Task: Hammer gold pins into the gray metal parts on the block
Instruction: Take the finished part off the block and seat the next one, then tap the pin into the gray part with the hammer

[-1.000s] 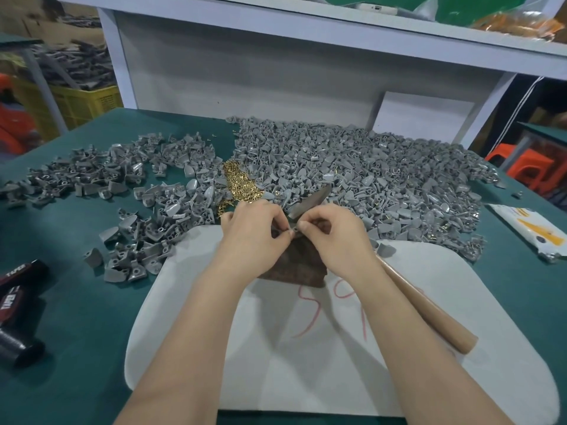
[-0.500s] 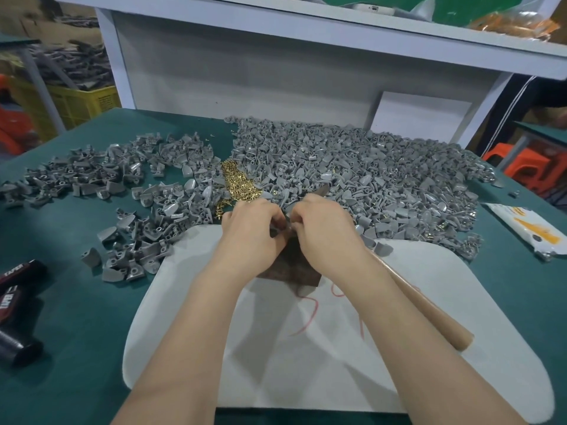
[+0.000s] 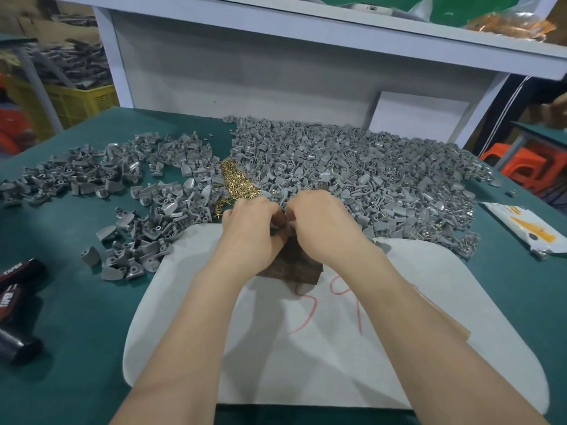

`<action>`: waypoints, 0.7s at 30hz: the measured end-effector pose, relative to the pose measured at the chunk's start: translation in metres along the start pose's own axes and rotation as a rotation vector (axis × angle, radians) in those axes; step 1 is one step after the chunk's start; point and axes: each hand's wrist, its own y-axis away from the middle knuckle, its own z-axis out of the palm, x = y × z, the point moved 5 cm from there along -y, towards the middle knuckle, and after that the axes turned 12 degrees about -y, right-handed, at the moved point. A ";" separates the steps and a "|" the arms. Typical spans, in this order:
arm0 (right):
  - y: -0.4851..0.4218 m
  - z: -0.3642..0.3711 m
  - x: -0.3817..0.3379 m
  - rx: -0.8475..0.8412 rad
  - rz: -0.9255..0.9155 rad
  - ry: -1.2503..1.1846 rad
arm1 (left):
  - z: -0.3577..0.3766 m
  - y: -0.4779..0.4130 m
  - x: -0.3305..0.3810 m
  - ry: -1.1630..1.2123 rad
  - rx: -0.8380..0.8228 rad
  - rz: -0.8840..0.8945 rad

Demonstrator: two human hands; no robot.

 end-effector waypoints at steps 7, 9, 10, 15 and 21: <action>0.007 -0.002 0.018 0.049 0.050 -0.292 | -0.001 0.001 -0.003 0.047 0.016 -0.014; 0.019 -0.010 0.042 0.173 0.182 -0.502 | -0.002 0.002 -0.003 0.056 0.023 -0.021; 0.026 -0.012 0.057 0.217 0.269 -0.540 | -0.002 0.002 -0.003 0.059 0.024 -0.022; 0.044 0.015 0.089 -0.114 0.545 -0.293 | -0.002 0.002 -0.002 0.059 0.014 -0.031; 0.044 0.006 0.085 -0.022 0.497 -0.412 | -0.004 0.003 -0.006 0.037 0.017 -0.080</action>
